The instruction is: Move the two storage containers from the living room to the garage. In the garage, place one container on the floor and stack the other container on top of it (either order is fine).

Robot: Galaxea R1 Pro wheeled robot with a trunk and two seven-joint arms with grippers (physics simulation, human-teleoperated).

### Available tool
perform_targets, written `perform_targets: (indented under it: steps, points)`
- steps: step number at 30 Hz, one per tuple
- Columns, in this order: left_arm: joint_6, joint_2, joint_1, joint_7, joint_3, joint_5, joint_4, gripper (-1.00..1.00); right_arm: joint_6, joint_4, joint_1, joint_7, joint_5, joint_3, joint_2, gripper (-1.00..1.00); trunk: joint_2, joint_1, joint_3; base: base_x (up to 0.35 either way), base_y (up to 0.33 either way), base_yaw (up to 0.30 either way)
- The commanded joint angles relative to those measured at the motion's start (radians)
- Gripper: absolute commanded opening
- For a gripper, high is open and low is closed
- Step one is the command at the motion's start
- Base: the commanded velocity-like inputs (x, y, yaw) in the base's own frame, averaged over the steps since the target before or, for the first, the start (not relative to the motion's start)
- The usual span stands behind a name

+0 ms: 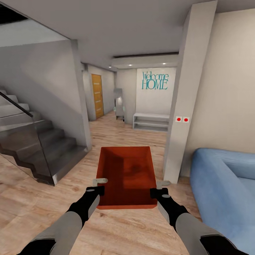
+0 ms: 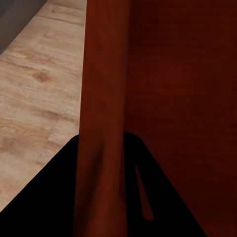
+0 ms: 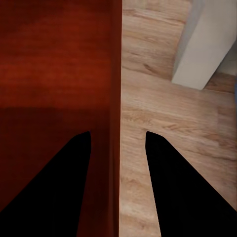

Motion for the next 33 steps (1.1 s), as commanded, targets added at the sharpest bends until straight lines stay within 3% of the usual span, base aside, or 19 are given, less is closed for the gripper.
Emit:
perform_targets:
  steps: [1, 33]
  points:
    - [-0.047, -0.002, 0.000, -0.002, 0.003, -0.003, -0.004, -1.00, 0.002, 0.003, 0.000, 0.001, -0.012, -0.004, 0.009, -1.00, -0.001, 0.001, 0.000, 0.322, 0.000, 0.000]
    - [-0.047, -0.001, 0.000, -0.002, 0.003, -0.003, -0.004, -1.00, 0.003, 0.003, 0.000, 0.001, -0.012, -0.005, 0.009, -1.00, -0.001, 0.001, 0.000, 0.322, 0.000, 0.000]
